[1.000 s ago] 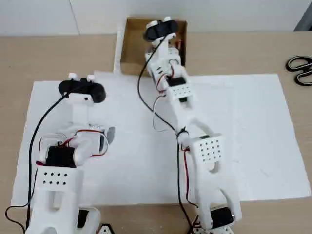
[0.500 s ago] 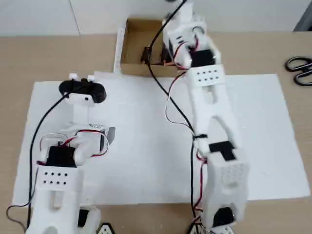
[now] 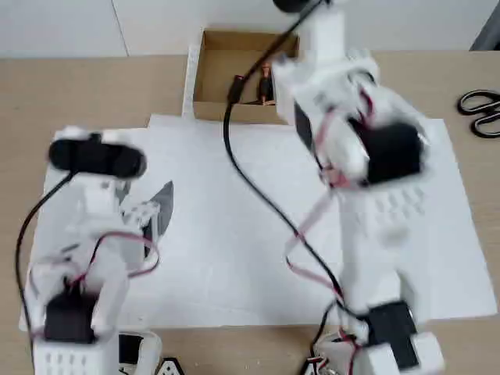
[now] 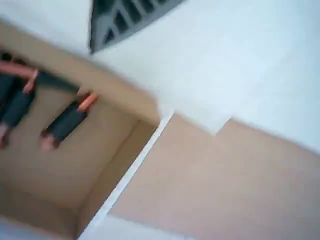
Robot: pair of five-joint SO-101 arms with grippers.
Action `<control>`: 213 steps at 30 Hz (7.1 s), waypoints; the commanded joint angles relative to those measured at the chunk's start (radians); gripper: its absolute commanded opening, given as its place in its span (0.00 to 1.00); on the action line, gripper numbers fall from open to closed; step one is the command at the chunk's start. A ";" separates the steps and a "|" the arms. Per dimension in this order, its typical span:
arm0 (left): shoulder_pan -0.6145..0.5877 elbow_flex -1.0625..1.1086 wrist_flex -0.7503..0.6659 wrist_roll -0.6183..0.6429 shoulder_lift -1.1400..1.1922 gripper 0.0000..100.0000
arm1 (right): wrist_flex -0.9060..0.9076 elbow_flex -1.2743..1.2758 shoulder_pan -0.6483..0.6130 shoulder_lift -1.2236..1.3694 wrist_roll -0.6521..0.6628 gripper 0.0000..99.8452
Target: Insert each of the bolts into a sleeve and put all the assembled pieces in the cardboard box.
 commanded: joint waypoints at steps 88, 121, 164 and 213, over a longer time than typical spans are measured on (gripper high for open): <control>-0.017 0.869 -0.325 0.000 -0.552 0.21 | -0.403 2.340 0.268 -1.653 0.006 0.16; -0.017 0.869 -0.325 0.000 -0.552 0.21 | -0.403 2.340 0.268 -1.653 0.006 0.16; -0.017 0.869 -0.325 0.000 -0.552 0.21 | -0.403 2.340 0.268 -1.653 0.006 0.16; -0.017 0.869 -0.325 0.000 -0.552 0.21 | -0.403 2.340 0.268 -1.653 0.006 0.16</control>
